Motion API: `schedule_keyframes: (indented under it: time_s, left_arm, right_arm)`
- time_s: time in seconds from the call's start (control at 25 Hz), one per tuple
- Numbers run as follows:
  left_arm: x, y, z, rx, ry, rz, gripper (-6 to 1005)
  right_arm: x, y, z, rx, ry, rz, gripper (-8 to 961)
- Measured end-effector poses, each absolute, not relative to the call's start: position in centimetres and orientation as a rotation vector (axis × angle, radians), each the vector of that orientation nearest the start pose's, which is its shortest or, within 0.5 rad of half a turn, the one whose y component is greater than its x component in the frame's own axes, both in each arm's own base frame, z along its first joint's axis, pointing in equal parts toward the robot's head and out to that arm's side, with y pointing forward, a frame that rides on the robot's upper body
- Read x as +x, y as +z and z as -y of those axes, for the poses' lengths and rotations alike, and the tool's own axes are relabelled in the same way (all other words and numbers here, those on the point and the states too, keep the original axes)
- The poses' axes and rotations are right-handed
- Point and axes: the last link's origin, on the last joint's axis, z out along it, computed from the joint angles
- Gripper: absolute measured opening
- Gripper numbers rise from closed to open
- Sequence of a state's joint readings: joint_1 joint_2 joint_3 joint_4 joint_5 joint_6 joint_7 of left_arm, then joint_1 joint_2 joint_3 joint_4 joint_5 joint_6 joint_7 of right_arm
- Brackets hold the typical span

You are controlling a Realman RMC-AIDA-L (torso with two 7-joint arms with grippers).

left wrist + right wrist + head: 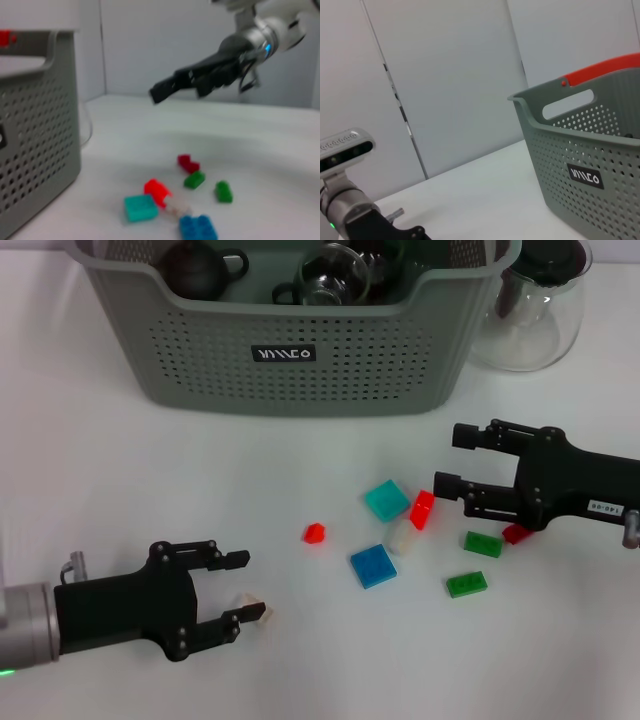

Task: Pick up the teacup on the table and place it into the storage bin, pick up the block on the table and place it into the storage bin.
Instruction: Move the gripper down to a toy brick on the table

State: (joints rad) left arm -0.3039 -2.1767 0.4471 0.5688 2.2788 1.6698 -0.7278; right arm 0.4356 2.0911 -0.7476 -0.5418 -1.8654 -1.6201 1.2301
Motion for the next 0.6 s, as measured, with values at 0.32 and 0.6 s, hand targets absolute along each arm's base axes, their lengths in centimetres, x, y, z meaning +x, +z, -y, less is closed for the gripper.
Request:
schedule_keyframes:
  time_s: [0.32, 0.6]
  left_arm:
    - [-33.4, -5.7, -21.5, -2.741, -0.534, 0.182, 553]
    - [-33.9, -5.9, -20.8, -2.750, -0.513, 0.186, 552]
  right_arm:
    - [27.6, -2.1, -28.8, -2.710, 0.895, -0.635, 795]
    - [27.6, -2.1, -28.8, -2.710, 0.895, -0.635, 795]
